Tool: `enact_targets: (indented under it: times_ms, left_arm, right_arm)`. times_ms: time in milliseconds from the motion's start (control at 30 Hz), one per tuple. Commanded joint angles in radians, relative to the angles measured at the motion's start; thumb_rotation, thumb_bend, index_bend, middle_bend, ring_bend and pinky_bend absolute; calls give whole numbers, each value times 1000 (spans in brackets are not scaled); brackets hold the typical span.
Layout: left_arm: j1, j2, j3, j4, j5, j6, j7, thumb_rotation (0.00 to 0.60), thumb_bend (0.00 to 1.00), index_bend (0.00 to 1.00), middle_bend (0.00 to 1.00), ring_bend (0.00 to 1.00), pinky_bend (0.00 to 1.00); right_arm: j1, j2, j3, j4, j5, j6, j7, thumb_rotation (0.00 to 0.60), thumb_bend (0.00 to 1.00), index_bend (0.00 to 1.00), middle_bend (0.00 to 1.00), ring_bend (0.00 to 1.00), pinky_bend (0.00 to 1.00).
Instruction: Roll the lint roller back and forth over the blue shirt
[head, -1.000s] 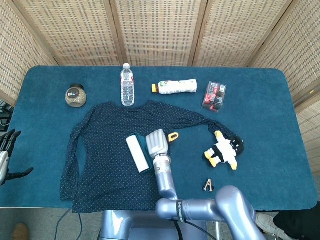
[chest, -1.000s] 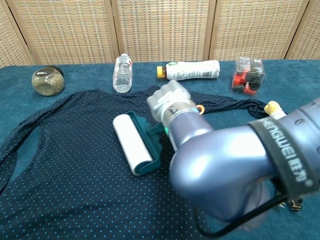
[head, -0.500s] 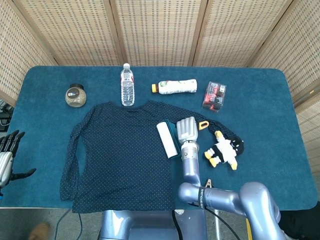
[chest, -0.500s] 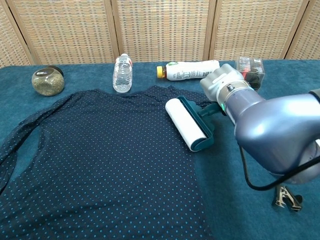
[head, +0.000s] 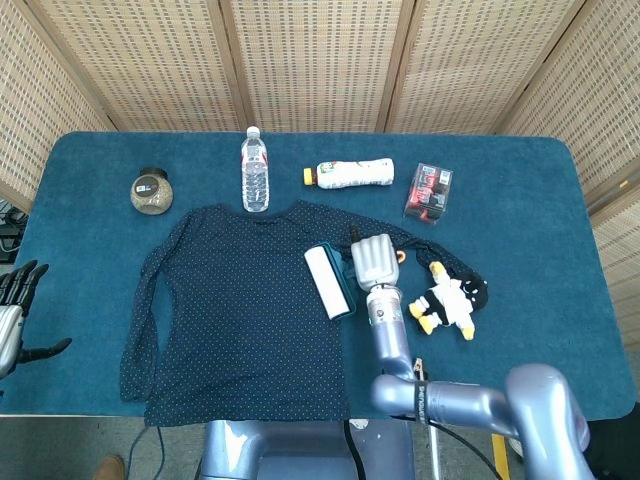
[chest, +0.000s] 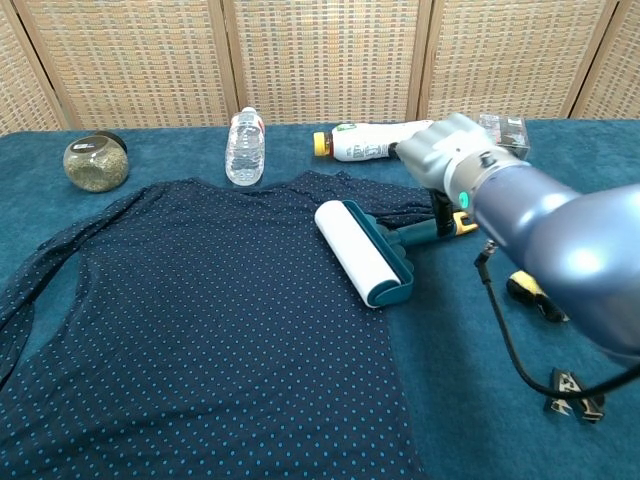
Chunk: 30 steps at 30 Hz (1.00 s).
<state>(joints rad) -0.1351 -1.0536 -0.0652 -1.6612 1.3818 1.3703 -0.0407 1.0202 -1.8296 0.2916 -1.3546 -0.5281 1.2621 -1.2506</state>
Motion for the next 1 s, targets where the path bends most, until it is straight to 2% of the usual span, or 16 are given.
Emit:
enact_targets:
  times_ms: [33,67,133,233,333,400,467,600,700,1000]
  left_arm:
    - [4,6,3,-2,11,8,-12,600,0,0,0,0,0]
    - [5,7,4,-2,15,11,-15,600,0,0,0,0,0]
    - [11,12,9,-5,33,26,-22,600,0,0,0,0,0]
    - [21,13,17,-2,63,53,-13,600,0,0,0,0,0]
    - [29,14,24,-2,86,73,-12,600,0,0,0,0,0]
    - [36,14,27,0,95,86,-16,600,0,0,0,0,0]
    - [40,15,28,1,102,96,-19,600,0,0,0,0,0]
    - [50,15,32,1,119,120,-25,600,0,0,0,0,0]
    - [59,16,35,-3,139,145,-21,600,0,0,0,0,0]
    - [63,8,46,-11,166,153,9,600,0,0,0,0,0]
  right_arm:
    - [-69,100,-24,-145,-81,44,93,600,0,0,0,3,109]
    - [-82,118,-30,-171,-99,49,112,600,0,0,0,0,69]
    - [-147,207,-70,-278,-206,74,220,600,0,0,0,0,3]
    - [-257,355,-174,-370,-446,105,433,600,0,0,0,0,0]
    - [-350,460,-264,-363,-656,158,634,600,0,0,0,0,0]
    - [-412,506,-314,-317,-781,217,778,600,0,0,0,0,0]
    - [-458,527,-344,-269,-849,261,870,600,0,0,0,0,0]
    - [-540,565,-384,-230,-881,306,961,600,0,0,0,0,0]
    - [-613,605,-412,-261,-874,327,993,600,0,0,0,0,0]
    - [-676,640,-382,-340,-872,317,973,600,0,0,0,0,0]
